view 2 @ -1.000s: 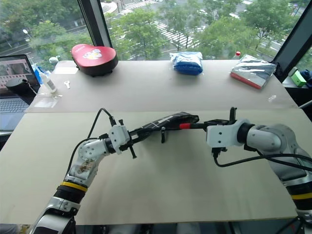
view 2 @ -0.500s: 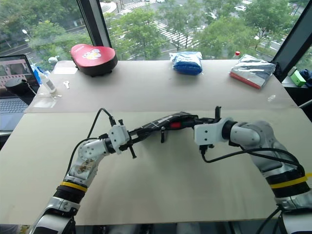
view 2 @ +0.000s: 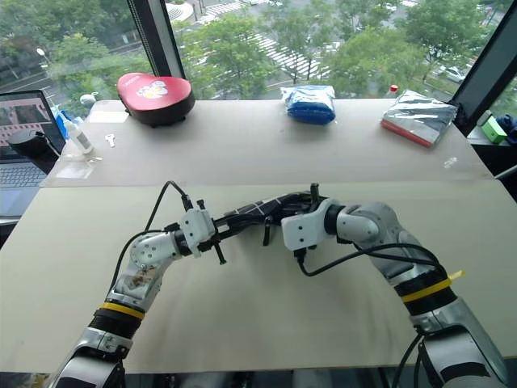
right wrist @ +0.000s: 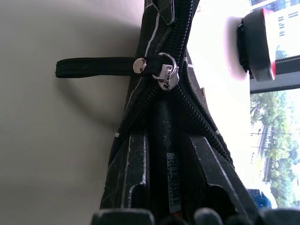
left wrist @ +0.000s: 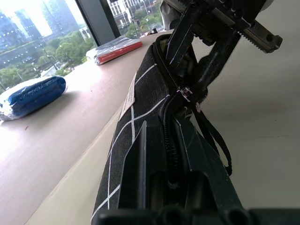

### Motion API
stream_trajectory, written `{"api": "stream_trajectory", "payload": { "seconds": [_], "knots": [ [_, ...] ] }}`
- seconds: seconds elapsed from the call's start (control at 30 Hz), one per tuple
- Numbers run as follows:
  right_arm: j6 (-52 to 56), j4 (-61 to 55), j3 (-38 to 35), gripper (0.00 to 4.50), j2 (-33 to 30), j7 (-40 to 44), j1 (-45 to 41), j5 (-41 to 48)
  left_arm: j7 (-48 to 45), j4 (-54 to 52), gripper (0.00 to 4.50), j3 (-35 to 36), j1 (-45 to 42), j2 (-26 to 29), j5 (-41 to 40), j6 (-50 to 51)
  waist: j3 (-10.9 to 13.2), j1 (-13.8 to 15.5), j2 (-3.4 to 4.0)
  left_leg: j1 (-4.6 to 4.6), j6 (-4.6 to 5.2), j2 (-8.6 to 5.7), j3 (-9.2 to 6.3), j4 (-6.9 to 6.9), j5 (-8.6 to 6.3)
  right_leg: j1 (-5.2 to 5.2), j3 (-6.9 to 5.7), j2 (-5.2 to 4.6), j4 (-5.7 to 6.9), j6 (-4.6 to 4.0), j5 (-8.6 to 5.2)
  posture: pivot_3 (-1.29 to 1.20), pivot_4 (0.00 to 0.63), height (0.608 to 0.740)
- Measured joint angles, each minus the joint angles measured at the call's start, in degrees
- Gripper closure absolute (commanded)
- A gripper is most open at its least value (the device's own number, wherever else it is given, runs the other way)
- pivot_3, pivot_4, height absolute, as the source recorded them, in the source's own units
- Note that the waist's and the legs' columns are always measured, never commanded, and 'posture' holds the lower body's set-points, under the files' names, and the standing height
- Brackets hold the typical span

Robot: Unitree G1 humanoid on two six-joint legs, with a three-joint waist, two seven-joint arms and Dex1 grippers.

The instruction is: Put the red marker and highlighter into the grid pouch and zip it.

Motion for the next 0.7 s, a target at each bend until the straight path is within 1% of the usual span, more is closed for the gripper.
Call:
{"api": "stream_trajectory", "payload": {
  "seconds": [0.13, 0.23, 0.37, 0.43, 0.47, 0.5, 0.53, 0.57, 0.6, 0.63, 0.7],
  "knots": [
    [1.40, 0.08, -0.96, 2.14, -1.01, 0.10, 0.10, 0.25, 0.09, -0.03, 4.50, 0.00, 0.02, 0.01, 0.00, 0.00, 0.00, 0.02, 0.00, 0.00, 0.00, 0.00, 0.00, 0.00, 0.00, 0.00, 0.00, 0.00, 0.00, 0.00, 0.00, 0.00, 0.150, 0.740],
    [2.78, -0.02, -4.53, 2.14, -1.50, -0.06, 1.33, 2.66, 0.37, -0.07, 4.50, 0.01, 0.01, -0.04, -0.01, 0.00, 0.00, 0.08, 0.00, 0.00, 0.00, 0.00, -0.01, 0.00, 0.00, 0.03, 0.00, 0.00, -0.01, 0.00, 0.00, 0.00, 0.150, 0.740],
    [10.75, -3.29, -10.47, 2.14, -1.50, 1.92, 4.84, 11.62, 0.63, -0.18, 4.50, 0.00, 0.00, -0.14, -0.01, 0.00, 0.00, 0.05, 0.00, -0.01, 0.00, 0.02, -0.01, 0.00, 0.00, 0.00, 0.01, 0.00, -0.01, -0.01, 0.00, 0.00, 0.150, 0.740],
    [26.01, -10.53, -17.49, 2.14, -1.59, 5.09, 7.55, 25.11, 0.62, -0.16, 4.50, -0.05, -0.09, -0.14, 0.00, 0.01, 0.00, 0.08, 0.00, -0.05, 0.06, 0.04, -0.05, 0.00, -0.04, 0.01, 0.04, -0.01, -0.02, -0.01, 0.01, 0.00, 0.150, 0.740],
    [31.22, -12.76, -19.98, 2.14, -2.16, 6.12, 8.16, 29.49, 0.63, -0.20, 4.50, -0.03, -0.09, -0.14, -0.03, 0.00, 0.00, 0.15, 0.00, -0.05, 0.13, 0.05, -0.07, -0.01, -0.08, 0.03, 0.04, -0.02, -0.04, -0.02, 0.01, 0.00, 0.150, 0.740],
    [39.13, -16.51, -24.01, 2.14, -4.32, 7.88, 9.79, 36.72, 0.60, -0.12, 4.50, -0.20, -0.44, -0.30, 0.00, 0.01, 0.00, 0.27, 0.00, -0.05, 0.43, 0.04, -0.06, 0.00, -0.26, 0.03, 0.04, -0.03, -0.04, -0.02, 0.01, 0.00, 0.150, 0.740],
    [43.43, -18.79, -26.03, 2.14, -6.30, 9.34, 11.52, 40.57, 0.61, -0.28, 4.50, -0.12, -0.40, -0.33, -0.06, -0.05, 0.00, 0.65, 0.00, -0.08, 0.53, 0.03, -0.16, 0.00, -0.32, 0.03, -0.01, -0.10, -0.07, -0.02, 0.01, 0.00, 0.150, 0.740],
    [50.64, -22.82, -29.76, 2.14, -9.47, 11.74, 15.20, 47.35, 0.61, -0.07, 4.50, 0.07, -0.44, 0.10, -0.05, -0.04, 0.00, 0.84, -0.01, -0.05, 0.58, 0.08, -0.16, 0.00, -0.37, 0.07, -0.03, -0.04, -0.10, -0.02, 0.01, 0.00, 0.150, 0.740],
    [53.30, -24.35, -31.11, 2.14, -10.47, 12.51, 16.85, 49.71, 0.61, -0.03, 4.50, 0.23, -0.40, 0.24, -0.07, -0.05, 0.00, 0.91, -0.01, -0.05, 0.59, 0.08, -0.16, 0.00, -0.37, 0.07, -0.01, -0.04, -0.11, -0.02, 0.01, 0.00, 0.150, 0.740],
    [56.71, -26.94, -32.81, 2.14, -11.14, 13.01, 20.22, 53.01, 0.61, 0.00, 4.50, 0.14, -0.56, 0.08, -0.03, -0.04, 0.00, 0.93, 0.00, -0.05, 0.59, 0.08, -0.12, 0.00, -0.37, 0.06, 0.02, -0.05, -0.12, -0.02, 0.01, 0.00, 0.150, 0.740],
    [60.49, -29.86, -32.79, 2.14, -11.11, 12.74, 24.87, 55.97, 0.61, 0.00, 4.50, 0.11, -0.57, -0.05, -0.04, -0.04, 0.00, 0.82, -0.01, -0.05, 0.59, 0.09, -0.09, 0.00, -0.37, 0.06, 0.03, -0.05, -0.10, -0.02, 0.01, 0.00, 0.150, 0.740]
  ]
}}
